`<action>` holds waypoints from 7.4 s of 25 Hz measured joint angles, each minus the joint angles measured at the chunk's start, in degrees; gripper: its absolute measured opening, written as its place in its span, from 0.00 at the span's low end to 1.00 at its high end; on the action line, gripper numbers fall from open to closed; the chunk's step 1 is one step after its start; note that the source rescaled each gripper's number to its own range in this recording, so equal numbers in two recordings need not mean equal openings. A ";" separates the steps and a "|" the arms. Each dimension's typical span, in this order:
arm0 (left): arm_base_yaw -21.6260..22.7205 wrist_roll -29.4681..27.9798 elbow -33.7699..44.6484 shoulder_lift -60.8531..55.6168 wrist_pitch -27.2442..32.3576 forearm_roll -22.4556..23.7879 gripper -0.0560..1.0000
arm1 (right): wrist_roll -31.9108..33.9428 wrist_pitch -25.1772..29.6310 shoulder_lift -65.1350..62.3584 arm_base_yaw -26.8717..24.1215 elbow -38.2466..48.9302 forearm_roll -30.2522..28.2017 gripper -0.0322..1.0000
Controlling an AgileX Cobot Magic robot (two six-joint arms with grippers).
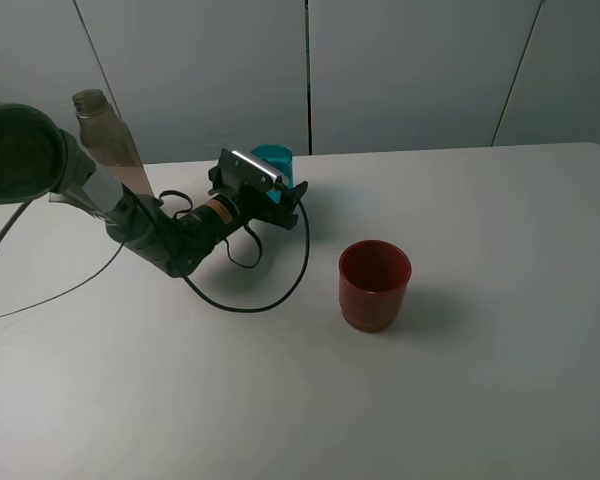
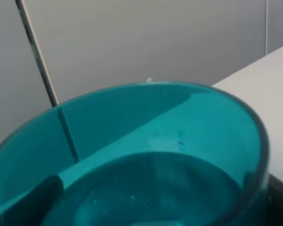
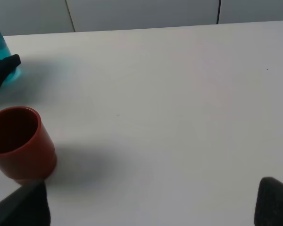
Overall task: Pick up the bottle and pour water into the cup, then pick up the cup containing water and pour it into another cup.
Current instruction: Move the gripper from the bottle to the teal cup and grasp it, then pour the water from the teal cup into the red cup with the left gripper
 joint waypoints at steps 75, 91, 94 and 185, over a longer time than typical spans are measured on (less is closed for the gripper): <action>0.09 0.86 20.49 -25.13 4.11 13.34 0.11 | -0.39 0.00 0.00 0.00 0.00 0.00 0.23; 0.09 0.18 25.94 -32.33 7.85 24.96 0.11 | 0.00 0.00 0.00 0.00 0.00 0.00 0.23; 0.09 -0.06 26.23 -32.73 7.85 26.37 0.11 | 0.00 0.00 0.00 0.00 0.00 0.00 0.23; -15.43 26.12 18.79 -35.34 48.10 22.76 0.11 | 0.00 0.00 0.00 0.00 0.00 0.00 0.23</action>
